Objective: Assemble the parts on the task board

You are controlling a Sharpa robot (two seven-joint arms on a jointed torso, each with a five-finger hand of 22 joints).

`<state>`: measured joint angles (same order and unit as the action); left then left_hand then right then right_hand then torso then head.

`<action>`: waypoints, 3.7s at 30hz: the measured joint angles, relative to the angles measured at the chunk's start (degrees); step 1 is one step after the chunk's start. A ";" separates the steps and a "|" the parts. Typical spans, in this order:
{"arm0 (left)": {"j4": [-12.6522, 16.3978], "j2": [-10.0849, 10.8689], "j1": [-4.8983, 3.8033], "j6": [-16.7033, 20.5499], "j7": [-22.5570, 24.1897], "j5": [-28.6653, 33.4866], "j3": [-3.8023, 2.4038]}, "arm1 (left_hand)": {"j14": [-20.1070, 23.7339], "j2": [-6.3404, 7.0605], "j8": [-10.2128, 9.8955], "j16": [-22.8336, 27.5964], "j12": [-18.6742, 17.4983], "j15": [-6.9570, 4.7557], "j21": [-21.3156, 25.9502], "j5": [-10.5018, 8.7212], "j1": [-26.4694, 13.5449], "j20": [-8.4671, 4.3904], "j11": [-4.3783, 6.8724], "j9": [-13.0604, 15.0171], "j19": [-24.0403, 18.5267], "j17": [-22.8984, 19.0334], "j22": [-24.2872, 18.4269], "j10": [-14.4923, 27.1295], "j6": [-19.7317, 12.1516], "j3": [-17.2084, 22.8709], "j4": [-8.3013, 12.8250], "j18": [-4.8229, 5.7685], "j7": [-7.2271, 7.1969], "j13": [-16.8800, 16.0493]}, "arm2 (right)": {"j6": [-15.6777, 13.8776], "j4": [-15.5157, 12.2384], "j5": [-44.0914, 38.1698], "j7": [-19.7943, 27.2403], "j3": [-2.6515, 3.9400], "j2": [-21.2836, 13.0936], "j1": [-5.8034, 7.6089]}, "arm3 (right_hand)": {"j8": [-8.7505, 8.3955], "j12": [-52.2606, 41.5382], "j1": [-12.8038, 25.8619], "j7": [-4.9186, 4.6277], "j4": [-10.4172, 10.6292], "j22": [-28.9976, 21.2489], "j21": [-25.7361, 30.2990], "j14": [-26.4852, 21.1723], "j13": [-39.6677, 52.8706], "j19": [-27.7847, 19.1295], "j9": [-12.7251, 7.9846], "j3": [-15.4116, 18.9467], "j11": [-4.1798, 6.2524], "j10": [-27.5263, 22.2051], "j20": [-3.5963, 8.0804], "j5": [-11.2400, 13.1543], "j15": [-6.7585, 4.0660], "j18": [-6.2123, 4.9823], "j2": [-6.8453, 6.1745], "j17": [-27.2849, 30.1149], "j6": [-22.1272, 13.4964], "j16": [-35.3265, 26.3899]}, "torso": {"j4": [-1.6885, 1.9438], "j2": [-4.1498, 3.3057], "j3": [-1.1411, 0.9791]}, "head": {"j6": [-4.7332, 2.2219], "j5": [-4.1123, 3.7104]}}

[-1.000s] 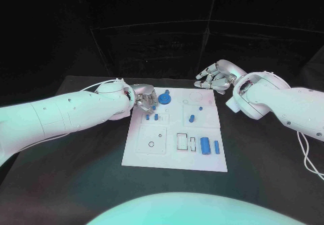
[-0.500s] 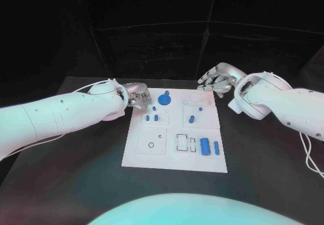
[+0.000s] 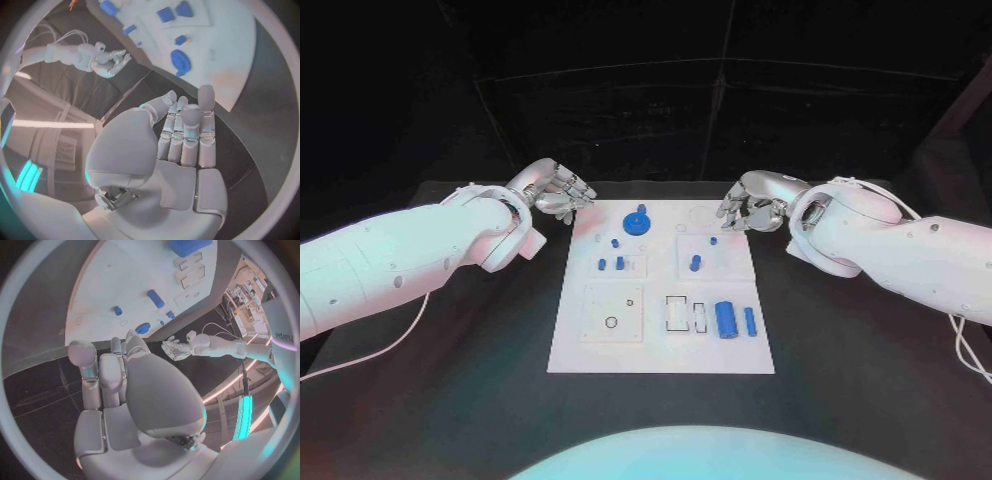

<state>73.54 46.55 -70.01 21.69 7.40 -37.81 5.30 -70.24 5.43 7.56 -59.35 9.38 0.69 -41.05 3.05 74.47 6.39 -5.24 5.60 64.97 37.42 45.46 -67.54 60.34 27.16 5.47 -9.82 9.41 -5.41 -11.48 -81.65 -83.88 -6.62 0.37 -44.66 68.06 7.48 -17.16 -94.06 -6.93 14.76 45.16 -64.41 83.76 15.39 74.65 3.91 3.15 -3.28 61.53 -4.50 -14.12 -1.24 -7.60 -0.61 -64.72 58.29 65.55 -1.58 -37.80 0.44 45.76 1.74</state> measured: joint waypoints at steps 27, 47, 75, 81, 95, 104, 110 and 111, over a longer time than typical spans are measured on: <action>5.85 1.25 0.94 -2.30 12.63 33.21 0.07 | 12.48 -1.92 0.23 22.11 0.55 2.81 13.75 0.00 0.69 2.83 -2.13 -0.58 -12.65 -14.94 -9.16 3.36 -1.37 -0.26 -0.42 0.06 1.33 0.61 | 1.88 2.08 -15.19 -2.20 0.00 3.98 -2.20 | -2.60 4.65 -0.06 -1.87 0.39 1.79 -1.26 0.18 -6.62 0.81 0.00 -3.82 -1.65 -0.01 -1.25 3.25 1.25 0.00 -2.08 -0.30 -1.03 0.66 | 0.10 -0.08 -0.08 | -0.64 -1.87; 6.08 1.21 0.95 -3.77 12.87 34.27 0.07 | 12.03 -2.56 0.44 22.60 0.83 2.87 13.75 0.00 0.92 3.04 -1.92 -0.62 -12.43 -15.38 -9.30 3.57 -1.37 -0.13 -0.24 0.07 1.33 0.71 | 6.43 4.89 -15.59 -2.82 0.00 6.19 -2.66 | -2.60 5.97 -0.85 -1.48 0.23 3.97 -3.04 0.18 -9.40 1.78 0.16 -9.66 -1.33 2.76 -1.11 1.59 1.25 0.01 -1.71 -1.21 1.48 2.18 | 0.14 -0.14 -0.12 | -0.54 -1.90; 6.16 1.28 0.95 -4.48 12.87 34.44 0.08 | 11.88 -2.56 0.44 22.75 0.83 3.02 13.75 0.00 0.93 3.04 -1.92 -0.61 -12.43 -15.56 -9.44 3.57 -1.37 -0.28 -0.09 0.09 1.32 0.75 | 4.89 4.66 -14.81 -3.67 0.03 6.51 -3.21 | -2.17 9.74 1.90 -1.07 -5.08 10.56 -7.47 0.39 -11.10 3.69 0.56 -24.58 -0.69 8.93 -0.62 3.16 0.60 0.95 -4.45 -2.11 6.01 4.16 | 0.10 -0.07 -0.09 | -0.09 -1.82; 6.10 1.33 0.95 -4.54 12.86 34.45 0.08 | 11.88 -2.56 0.44 23.07 0.83 3.02 13.75 0.00 0.93 3.04 -1.92 -0.66 -12.43 -15.68 -9.44 3.57 -1.37 -0.44 0.07 0.09 1.32 0.81 | 2.56 3.42 -14.15 -3.86 0.00 5.29 -3.27 | -2.60 10.58 4.34 -1.01 -7.01 10.79 -7.69 0.39 -11.13 3.69 0.25 -27.62 -0.61 9.01 -0.62 3.16 0.60 0.95 -5.22 -2.03 6.13 4.16 | 0.07 -0.03 -0.09 | -0.09 -1.91; 5.84 1.47 0.95 -4.94 12.63 34.47 0.08 | 11.88 -2.56 0.44 23.29 0.83 3.02 13.97 0.00 0.93 3.04 -2.12 -0.71 -12.43 -15.96 -9.60 3.77 -1.58 -0.59 0.22 0.09 1.53 0.87 | -1.43 -0.51 -13.29 -4.47 0.03 2.28 -3.24 | -2.88 11.03 6.26 -1.18 -8.58 11.07 -7.91 0.39 -11.13 3.69 0.24 -29.67 -0.61 9.42 -0.62 3.47 0.60 0.94 -5.65 -2.03 6.31 4.16 | 0.05 -0.05 -0.09 | -0.12 -2.01; 5.65 1.43 0.95 -5.22 12.35 34.46 0.08 | 11.88 -2.56 0.44 23.62 0.83 3.02 13.97 0.00 0.93 3.04 -2.12 -0.77 -12.43 -16.03 -9.69 4.19 -1.58 -0.59 0.22 0.09 1.53 0.94 | -3.90 -6.32 -12.65 -4.84 0.09 0.11 -3.21 | -2.88 11.30 6.49 -1.18 -8.91 11.34 -7.91 0.39 -11.07 3.69 0.29 -30.00 -0.62 9.82 -0.62 3.48 0.60 0.93 -5.88 -2.19 6.31 4.16 | 0.04 -0.05 -0.07 | 0.03 -1.83; 5.64 1.32 0.95 -5.31 12.22 34.45 0.08 | 11.88 -2.56 0.44 23.62 0.83 3.02 13.97 0.00 0.93 3.04 -2.12 -0.77 -12.43 -16.08 -9.69 4.19 -1.58 -0.59 0.22 0.09 1.53 0.94 | -4.91 -10.12 -12.43 -4.97 0.13 0.61 -3.15 | -2.89 11.30 6.85 -1.35 -9.07 11.45 -8.20 0.39 -10.98 3.69 0.28 -30.16 -0.62 9.83 -0.63 3.48 0.60 0.93 -6.24 -2.26 6.48 4.45 | 0.16 -0.05 -0.03 | -0.06 -1.28; 5.64 1.28 0.95 -5.32 12.21 34.45 0.08 | 11.88 -2.56 0.44 23.62 0.83 3.02 13.97 0.00 0.93 3.04 -2.12 -0.77 -12.43 -16.08 -9.69 4.19 -1.58 -0.59 0.22 0.09 1.53 0.94 | -5.01 -10.55 -12.41 -4.98 0.13 1.10 -3.14 | -2.89 11.30 6.85 -1.35 -9.07 11.46 -8.20 0.39 -10.99 3.69 0.28 -30.16 -0.62 9.83 -0.62 3.48 0.60 0.94 -6.24 -2.26 6.48 4.45 | 0.17 -0.05 -0.03 | -0.06 -1.11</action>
<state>79.18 47.83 -69.06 16.36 19.60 -3.35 5.38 -58.36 2.88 8.00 -35.72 10.20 3.71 -27.08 3.05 75.40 9.43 -7.37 4.83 52.54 21.34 35.77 -63.35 58.76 26.56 5.69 -9.73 10.94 -4.47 -16.49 -92.20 -96.28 -11.60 0.50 -43.56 64.92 4.59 -5.87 -87.21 -8.28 5.68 56.61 -72.61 84.15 4.40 78.34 4.19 -27.00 -3.90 71.36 -5.12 -10.64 -0.64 -6.66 -6.85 -66.98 64.77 70.00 -1.41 -37.85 0.42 45.70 0.63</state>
